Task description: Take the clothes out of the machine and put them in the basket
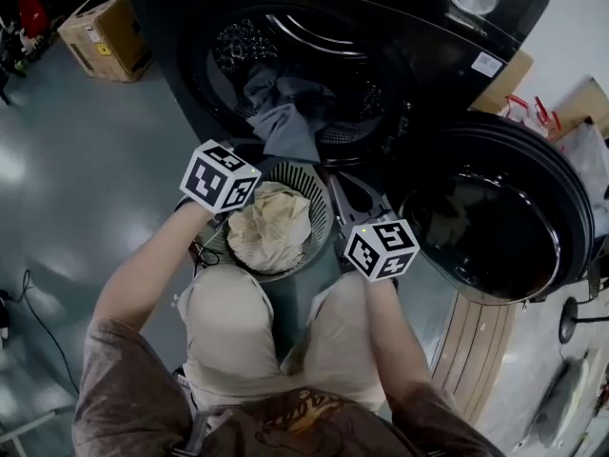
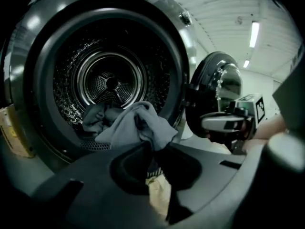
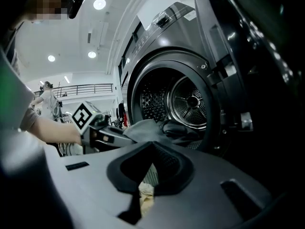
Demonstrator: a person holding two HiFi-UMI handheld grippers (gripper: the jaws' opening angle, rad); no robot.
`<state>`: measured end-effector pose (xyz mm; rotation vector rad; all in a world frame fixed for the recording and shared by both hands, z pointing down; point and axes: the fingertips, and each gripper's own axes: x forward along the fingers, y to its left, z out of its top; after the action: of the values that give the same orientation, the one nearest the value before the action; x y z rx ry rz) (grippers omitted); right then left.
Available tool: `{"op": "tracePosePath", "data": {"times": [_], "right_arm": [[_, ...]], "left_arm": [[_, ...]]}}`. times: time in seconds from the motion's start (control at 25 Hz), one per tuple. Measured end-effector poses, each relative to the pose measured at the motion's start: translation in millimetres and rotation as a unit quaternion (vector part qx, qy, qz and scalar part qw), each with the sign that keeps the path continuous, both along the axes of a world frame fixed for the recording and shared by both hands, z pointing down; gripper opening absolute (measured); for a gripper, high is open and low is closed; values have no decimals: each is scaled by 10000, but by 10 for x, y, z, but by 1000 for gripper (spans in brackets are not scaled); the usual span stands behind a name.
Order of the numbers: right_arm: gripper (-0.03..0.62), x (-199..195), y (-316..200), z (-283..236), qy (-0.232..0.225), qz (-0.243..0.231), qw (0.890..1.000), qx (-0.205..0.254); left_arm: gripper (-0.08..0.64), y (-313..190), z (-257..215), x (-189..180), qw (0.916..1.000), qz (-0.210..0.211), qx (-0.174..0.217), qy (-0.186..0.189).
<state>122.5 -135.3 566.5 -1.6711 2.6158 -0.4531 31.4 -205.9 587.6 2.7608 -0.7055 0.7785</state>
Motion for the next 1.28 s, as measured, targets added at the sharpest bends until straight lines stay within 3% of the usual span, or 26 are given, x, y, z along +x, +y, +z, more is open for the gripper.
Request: {"op": "tracePosePath", "data": {"times": [0.24, 0.4, 0.52, 0.68, 0.8, 0.88, 1.12, 1.28], "right_arm": [[-3, -67, -36, 21, -42, -97, 9999, -9], [-3, -119, -56, 33, -56, -157, 9999, -17], [-3, -142, -66, 35, -75, -177, 9998, -35], [-3, -123, -56, 28, -82, -153, 9998, -36], [-2, -83, -44, 20, -86, -103, 9999, -30], [-3, -62, -41, 14, -96, -68, 9999, -24], [-3, -119, -28, 3, -40, -109, 9999, 6], [-3, -94, -20, -17, -18, -55, 10000, 21]], "left_arm": [[48, 649, -252, -137, 9989, 411, -145, 143], [48, 1036, -267, -118, 9961, 841, -264, -33], [48, 1061, -261, -145, 9959, 860, -267, -125], [92, 909, -197, -216, 9979, 547, -316, -158], [245, 740, -119, -329, 9989, 196, -155, -399], [305, 585, -132, -381, 9992, -57, -31, -384], [372, -230, -153, -50, 9967, -502, 579, -252], [397, -845, -56, 222, 9916, -744, 943, -486]]}}
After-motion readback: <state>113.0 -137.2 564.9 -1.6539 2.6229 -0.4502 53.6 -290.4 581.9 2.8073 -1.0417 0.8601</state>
